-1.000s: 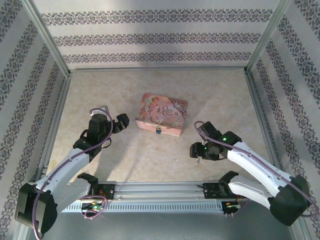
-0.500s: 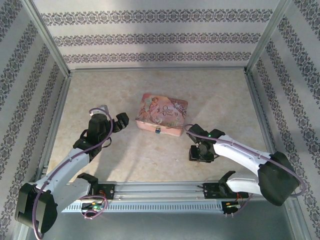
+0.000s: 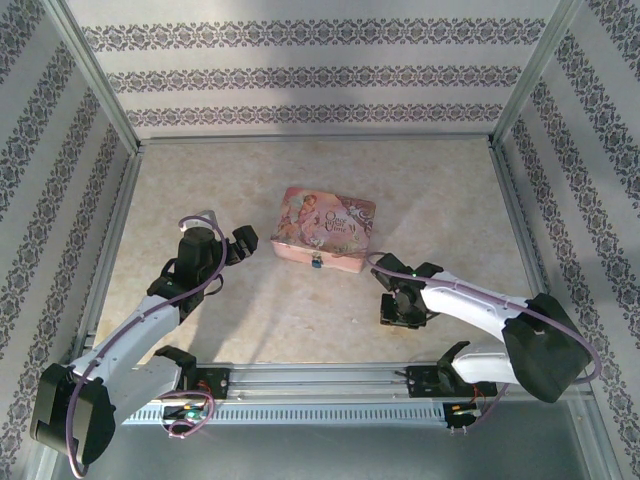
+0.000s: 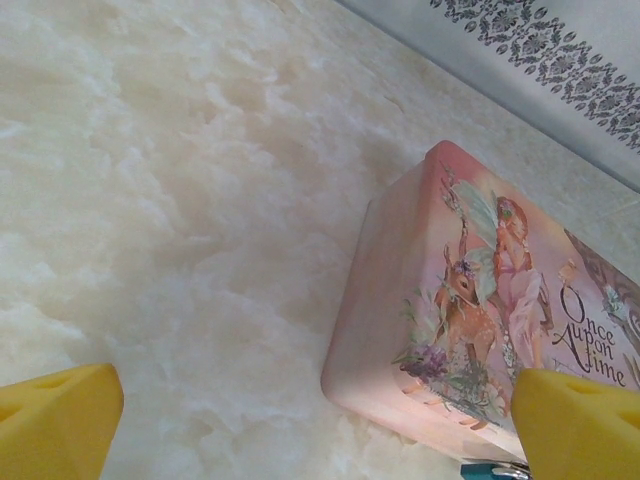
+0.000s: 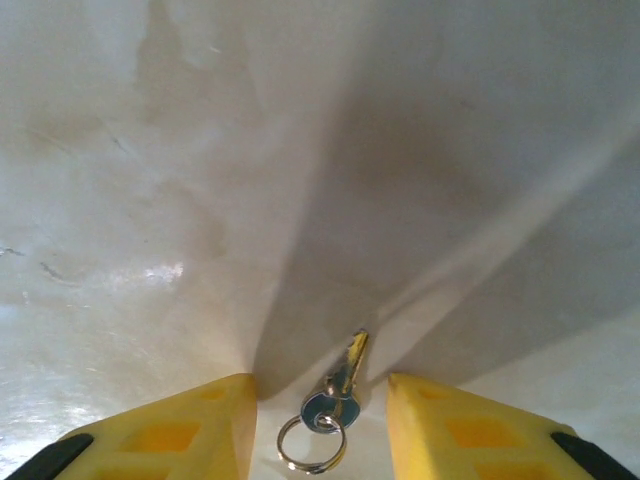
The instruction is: Unlock a padlock with a key
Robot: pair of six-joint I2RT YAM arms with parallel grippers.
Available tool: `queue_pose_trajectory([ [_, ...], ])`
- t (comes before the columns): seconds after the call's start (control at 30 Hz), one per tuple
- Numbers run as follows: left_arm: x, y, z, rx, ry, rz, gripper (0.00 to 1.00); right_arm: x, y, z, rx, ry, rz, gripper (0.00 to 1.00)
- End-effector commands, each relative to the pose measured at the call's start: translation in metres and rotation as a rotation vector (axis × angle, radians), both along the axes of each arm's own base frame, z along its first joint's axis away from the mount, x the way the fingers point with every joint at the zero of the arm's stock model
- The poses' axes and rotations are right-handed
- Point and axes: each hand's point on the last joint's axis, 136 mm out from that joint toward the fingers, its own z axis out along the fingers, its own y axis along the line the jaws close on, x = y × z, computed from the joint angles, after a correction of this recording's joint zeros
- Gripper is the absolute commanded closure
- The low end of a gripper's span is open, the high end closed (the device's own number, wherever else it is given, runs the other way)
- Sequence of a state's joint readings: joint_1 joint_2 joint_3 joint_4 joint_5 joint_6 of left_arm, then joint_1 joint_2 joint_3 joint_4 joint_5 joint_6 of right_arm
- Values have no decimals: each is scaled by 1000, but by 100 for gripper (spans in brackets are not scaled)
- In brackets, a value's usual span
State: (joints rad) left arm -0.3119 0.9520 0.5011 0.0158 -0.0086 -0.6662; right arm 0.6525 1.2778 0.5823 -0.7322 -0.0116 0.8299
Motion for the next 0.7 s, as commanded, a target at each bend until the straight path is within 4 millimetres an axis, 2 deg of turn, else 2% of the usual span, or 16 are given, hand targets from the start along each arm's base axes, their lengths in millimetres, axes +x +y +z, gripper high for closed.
queue_pose_trajectory([
  [0.0, 4, 6, 3, 18, -22, 22, 1, -3, -4, -3, -14, -10, -21, 63],
  [0.2, 4, 7, 4, 34, -23, 23, 1, -7, -4, -3, -8, 9, -23, 70],
  [0.5, 2, 8, 4, 39, -20, 22, 1, -9, -5, 0, -14, 18, -25, 74],
  [0.57, 2, 8, 5, 42, -23, 22, 1, -9, -4, 2, -12, 19, -23, 73],
  [0.67, 2, 9, 5, 42, -24, 24, 1, -9, -4, 4, -13, 17, -23, 64],
])
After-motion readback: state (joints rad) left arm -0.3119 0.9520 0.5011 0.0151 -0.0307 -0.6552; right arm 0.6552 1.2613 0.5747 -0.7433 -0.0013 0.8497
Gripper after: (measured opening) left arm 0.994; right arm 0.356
